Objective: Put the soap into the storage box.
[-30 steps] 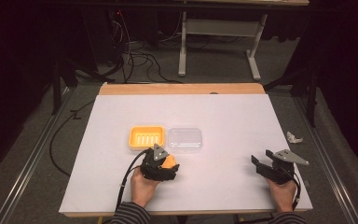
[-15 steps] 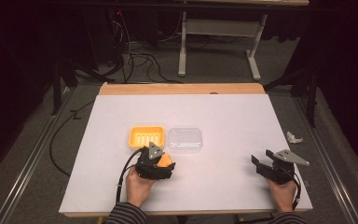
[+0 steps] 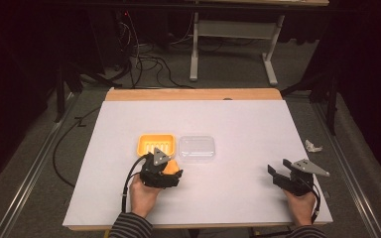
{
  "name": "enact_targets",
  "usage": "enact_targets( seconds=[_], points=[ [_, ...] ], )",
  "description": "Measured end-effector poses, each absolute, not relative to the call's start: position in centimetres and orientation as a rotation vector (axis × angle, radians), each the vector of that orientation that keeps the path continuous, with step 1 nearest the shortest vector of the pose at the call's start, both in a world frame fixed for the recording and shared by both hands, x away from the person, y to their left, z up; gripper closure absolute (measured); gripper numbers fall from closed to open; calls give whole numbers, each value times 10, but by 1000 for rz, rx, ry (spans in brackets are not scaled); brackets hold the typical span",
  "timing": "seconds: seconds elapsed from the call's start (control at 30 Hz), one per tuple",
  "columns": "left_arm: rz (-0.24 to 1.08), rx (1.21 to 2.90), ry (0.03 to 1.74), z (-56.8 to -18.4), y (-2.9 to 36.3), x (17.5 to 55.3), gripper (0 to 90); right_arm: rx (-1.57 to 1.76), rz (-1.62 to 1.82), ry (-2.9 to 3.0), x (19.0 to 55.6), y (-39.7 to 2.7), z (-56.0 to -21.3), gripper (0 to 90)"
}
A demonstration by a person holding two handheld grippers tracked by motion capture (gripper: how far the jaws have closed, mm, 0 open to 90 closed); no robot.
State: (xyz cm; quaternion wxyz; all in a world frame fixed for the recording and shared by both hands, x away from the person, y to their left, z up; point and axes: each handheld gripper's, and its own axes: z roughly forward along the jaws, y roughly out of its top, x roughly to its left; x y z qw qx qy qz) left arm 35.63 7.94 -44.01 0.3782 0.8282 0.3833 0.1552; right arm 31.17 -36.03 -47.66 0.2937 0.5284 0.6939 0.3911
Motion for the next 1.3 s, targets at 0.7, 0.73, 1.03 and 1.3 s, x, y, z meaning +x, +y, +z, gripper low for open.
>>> enact_targets(
  seconds=[0.7, 0.73, 1.03, 1.3],
  points=[
    [403, 2092, 1025, -429, 92, 370, 261, 1408, 1060, 1836, 311, -361, -476, 332],
    [406, 2089, 1027, -428, 93, 370, 261, 1408, 1060, 1836, 311, -361, -476, 332],
    [414, 2072, 1045, -422, 98, 378, 261, 1401, 1069, 1832, 310, -362, -476, 333],
    [427, 2061, 1062, -416, 104, 385, 261, 1405, 1071, 1829, 310, -362, -476, 333]
  ],
)
